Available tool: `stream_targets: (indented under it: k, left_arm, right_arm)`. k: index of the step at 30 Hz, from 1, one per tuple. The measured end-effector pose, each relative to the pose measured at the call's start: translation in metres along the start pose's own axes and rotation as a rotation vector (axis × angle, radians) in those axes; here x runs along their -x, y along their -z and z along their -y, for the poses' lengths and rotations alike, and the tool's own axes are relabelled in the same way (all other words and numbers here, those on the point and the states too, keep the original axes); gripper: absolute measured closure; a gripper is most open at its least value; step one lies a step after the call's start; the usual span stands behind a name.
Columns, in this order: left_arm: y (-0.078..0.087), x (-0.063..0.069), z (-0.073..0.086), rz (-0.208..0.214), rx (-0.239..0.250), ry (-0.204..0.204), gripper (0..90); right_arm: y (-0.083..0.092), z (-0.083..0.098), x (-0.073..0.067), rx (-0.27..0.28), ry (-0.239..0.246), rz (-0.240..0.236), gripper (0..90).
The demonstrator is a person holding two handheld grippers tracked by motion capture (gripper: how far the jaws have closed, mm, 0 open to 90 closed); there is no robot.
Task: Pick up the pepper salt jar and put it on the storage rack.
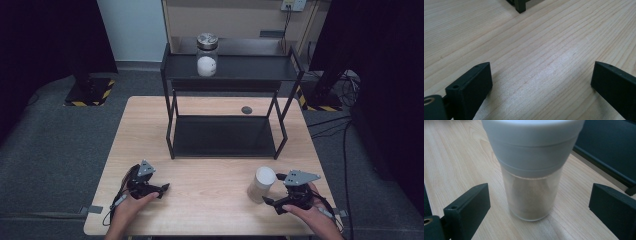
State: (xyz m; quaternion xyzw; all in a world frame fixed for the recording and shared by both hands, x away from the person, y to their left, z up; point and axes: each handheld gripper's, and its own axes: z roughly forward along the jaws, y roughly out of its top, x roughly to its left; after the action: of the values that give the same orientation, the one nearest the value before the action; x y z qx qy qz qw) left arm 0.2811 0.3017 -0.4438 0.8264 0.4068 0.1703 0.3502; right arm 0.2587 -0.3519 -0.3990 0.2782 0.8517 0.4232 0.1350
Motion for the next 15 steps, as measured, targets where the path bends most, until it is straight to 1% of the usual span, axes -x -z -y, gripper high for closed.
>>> stream_targets:
  k: [5, 6, 10, 13, 15]
  left_arm:
    - [0.000, 0.000, 0.000, -0.001, 0.000, 0.000, 2.5]
    - [0.000, 0.000, 0.000, -0.001, 0.000, 0.000, 2.5]
    - [0.000, 0.000, 0.000, 0.000, 0.000, 0.000, 2.5]
    - [0.000, 0.000, 0.000, 0.000, 0.000, 0.000, 2.5]
    - [0.000, 0.000, 0.000, -0.001, 0.000, 0.000, 2.5]
  right_arm:
    - [-0.002, -0.003, -0.001, 0.003, 0.008, 0.000, 5.6]
    - [-0.003, -0.004, 0.000, 0.012, 0.007, 0.000, 7.2]
    - [-0.006, -0.007, 0.001, 0.029, 0.005, -0.007, 9.2]
    - [-0.009, -0.010, 0.000, 0.039, 0.011, -0.007, 12.4]
    - [-0.010, -0.012, -0.002, 0.046, 0.017, -0.002, 16.1]
